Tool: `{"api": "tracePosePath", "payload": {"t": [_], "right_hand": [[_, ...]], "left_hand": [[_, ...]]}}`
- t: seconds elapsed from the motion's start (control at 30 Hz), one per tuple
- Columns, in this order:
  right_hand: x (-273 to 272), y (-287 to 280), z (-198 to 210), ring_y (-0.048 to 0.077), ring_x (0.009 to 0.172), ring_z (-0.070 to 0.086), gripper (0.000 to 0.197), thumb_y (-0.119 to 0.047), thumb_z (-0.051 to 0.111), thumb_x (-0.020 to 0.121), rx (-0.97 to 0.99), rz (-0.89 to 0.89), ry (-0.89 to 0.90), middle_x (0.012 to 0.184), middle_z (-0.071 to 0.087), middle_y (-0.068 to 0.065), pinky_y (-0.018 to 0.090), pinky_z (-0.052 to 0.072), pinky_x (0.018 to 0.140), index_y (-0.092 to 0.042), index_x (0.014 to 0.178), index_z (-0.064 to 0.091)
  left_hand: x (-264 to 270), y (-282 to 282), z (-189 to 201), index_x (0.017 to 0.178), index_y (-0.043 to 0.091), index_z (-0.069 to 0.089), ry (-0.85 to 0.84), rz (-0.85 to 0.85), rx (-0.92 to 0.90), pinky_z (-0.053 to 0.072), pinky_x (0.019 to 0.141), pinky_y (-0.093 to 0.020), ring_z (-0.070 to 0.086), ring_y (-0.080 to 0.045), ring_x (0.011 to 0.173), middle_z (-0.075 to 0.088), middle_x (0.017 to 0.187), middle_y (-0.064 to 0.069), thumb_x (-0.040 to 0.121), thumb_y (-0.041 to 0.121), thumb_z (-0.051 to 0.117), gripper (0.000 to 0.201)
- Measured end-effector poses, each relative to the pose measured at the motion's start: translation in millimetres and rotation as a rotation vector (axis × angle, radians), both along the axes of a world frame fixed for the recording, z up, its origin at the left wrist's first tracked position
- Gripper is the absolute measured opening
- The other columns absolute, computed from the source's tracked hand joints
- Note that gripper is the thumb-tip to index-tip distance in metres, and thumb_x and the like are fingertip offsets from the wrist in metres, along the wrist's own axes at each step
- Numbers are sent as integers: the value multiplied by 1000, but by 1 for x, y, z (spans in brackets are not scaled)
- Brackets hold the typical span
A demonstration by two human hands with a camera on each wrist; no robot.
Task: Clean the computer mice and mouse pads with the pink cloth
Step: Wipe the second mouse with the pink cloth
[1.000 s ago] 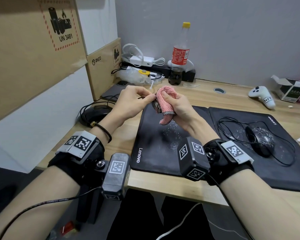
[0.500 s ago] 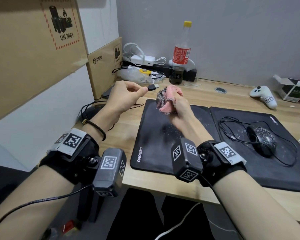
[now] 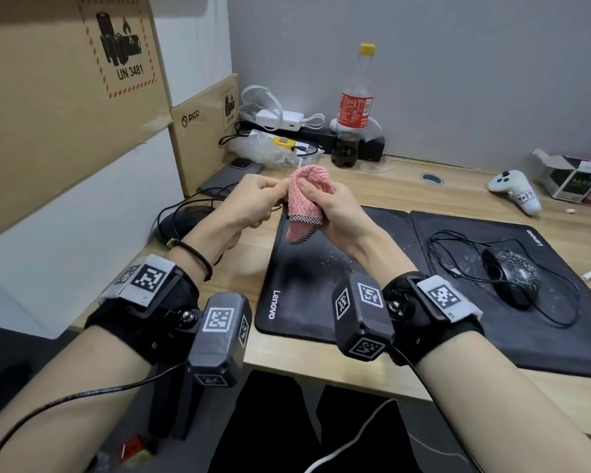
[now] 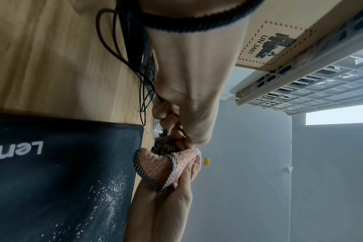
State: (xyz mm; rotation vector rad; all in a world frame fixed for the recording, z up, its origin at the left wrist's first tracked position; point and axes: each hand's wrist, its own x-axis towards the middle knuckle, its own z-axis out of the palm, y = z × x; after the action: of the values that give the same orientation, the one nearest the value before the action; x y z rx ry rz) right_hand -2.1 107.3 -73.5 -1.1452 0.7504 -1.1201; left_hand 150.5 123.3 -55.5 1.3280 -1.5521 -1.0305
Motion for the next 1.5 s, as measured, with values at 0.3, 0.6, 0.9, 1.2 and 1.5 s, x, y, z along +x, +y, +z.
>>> {"api": "tracePosePath", "payload": {"t": [0.3,0.6,0.9,1.2,1.5], "right_hand": [[10,-17,-4,21,77,63,29,-23,64,93,214,-459,-143,97,67,13,22,45,53,-3,114,62],[-9,-13,-14,17,70,63,7,-18,58,96,281,-441,-121,86,66,7,22,48,51,-12,99,60],[-17,-6,-8,26,90,67,32,-26,48,101,319,-228,-86,106,67,14,43,60,70,-6,127,52],[-67,2,0,18,73,63,7,-2,61,90,230,-284,-51,89,65,10,33,54,75,-3,97,62],[-144,18,1,27,87,65,31,-3,59,92,216,-551,-21,104,67,18,42,56,83,6,122,57]], "left_hand": [[14,-3,9,76,16,69,-157,150,-88,29,52,-23,37,-2,50,51,61,10,93,40,54,33],[65,-16,-10,121,18,61,-560,499,27,46,96,-42,53,-33,111,51,128,-10,89,20,45,36],[43,-11,-16,141,23,42,-654,435,-120,25,107,-39,25,-32,130,34,135,-11,86,10,48,56],[-58,-17,-10,131,14,50,-487,145,-221,34,105,-36,44,-29,119,53,123,-10,86,5,49,47],[-159,-4,-19,131,12,45,-188,-268,-64,43,79,-28,57,-18,106,61,117,-5,88,-3,38,46]]}}
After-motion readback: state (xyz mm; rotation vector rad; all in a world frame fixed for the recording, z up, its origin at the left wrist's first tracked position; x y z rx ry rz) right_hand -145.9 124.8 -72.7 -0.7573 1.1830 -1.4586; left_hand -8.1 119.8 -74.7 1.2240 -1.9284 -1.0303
